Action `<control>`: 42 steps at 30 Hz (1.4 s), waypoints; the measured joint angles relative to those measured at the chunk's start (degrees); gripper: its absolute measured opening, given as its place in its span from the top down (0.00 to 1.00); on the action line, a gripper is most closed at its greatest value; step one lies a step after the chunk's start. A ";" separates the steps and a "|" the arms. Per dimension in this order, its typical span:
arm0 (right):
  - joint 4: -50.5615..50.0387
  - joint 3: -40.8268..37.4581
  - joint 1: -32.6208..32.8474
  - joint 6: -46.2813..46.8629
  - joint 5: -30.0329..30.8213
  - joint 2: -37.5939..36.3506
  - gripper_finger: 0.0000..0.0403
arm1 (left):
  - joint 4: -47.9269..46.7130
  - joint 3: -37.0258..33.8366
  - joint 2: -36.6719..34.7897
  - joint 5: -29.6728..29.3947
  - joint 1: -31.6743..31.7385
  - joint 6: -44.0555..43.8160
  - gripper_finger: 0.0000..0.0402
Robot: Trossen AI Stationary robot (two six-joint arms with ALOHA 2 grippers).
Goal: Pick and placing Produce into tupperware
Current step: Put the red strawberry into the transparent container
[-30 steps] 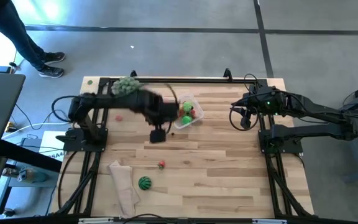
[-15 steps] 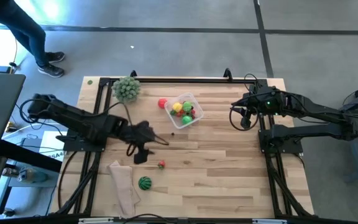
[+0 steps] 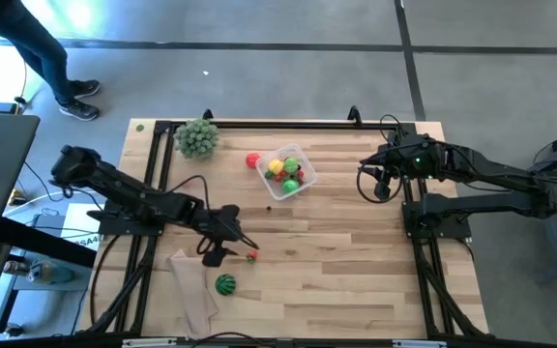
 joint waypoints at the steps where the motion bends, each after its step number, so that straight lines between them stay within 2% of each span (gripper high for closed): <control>1: 0.00 0.00 0.02 0.00 -0.01 0.00 0.81 | 1.31 0.04 0.93 -0.04 0.00 2.07 0.35; 8: 0.00 0.00 0.02 -0.01 -0.02 0.00 0.81 | 7.16 0.01 6.83 0.61 0.00 17.05 0.35; 12: 0.00 0.00 0.01 -0.01 0.00 0.00 0.81 | 9.19 0.06 9.49 2.01 0.00 21.54 0.35; 26: 0.00 0.00 0.01 0.00 -0.02 0.00 0.81 | 16.90 0.07 15.94 3.59 0.00 22.43 0.35; 36: 0.00 0.00 0.00 -0.02 0.00 0.00 0.81 | 19.41 0.10 16.07 3.54 0.00 19.98 0.35; 42: 0.00 0.00 0.02 0.00 0.00 0.00 0.81 | 19.52 0.10 16.07 2.45 0.00 19.66 0.40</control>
